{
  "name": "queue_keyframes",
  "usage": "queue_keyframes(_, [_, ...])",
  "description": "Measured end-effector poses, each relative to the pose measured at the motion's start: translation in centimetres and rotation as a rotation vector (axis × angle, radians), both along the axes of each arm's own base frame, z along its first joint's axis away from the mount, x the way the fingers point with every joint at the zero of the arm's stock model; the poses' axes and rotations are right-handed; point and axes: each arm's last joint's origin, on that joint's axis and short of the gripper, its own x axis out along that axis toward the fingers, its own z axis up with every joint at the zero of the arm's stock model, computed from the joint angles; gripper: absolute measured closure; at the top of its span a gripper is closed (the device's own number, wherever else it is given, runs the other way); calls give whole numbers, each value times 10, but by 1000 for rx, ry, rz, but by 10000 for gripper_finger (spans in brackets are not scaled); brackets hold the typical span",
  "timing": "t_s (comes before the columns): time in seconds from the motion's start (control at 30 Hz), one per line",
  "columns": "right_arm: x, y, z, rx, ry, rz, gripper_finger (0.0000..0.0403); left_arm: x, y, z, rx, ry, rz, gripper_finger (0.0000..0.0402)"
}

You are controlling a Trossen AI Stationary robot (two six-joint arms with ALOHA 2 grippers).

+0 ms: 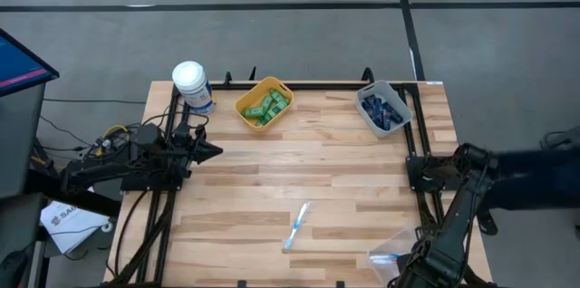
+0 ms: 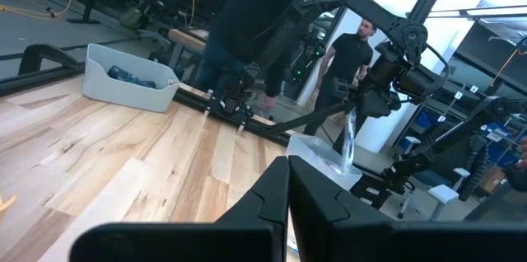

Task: Pick & Place Travel size toiletries
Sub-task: Put the blue toothbrush into the white bin

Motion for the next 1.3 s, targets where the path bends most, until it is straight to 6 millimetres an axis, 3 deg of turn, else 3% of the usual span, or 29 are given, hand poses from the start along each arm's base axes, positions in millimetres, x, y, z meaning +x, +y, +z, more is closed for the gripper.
queue_keyframes(0.43, [22, -13, -3, 24, -112, 97, 327, 0, 0, 0, 1, 0, 0, 401])
queue_keyframes(0.73, [27, -4, -44, 6, 29, 158, 327, 0, 0, 0, 2, 0, -3, 401])
queue_keyframes(0.9, [30, -2, -51, -5, 34, 160, 321, 0, 0, 0, 3, 0, -4, 401])
queue_keyframes(1.07, [31, -4, -49, -16, 24, 146, 285, 0, 0, 0, 3, 0, -6, 401])
queue_keyframes(1.3, [34, -7, -49, -34, 31, 116, 187, 0, 0, 0, 3, 0, -9, 401])
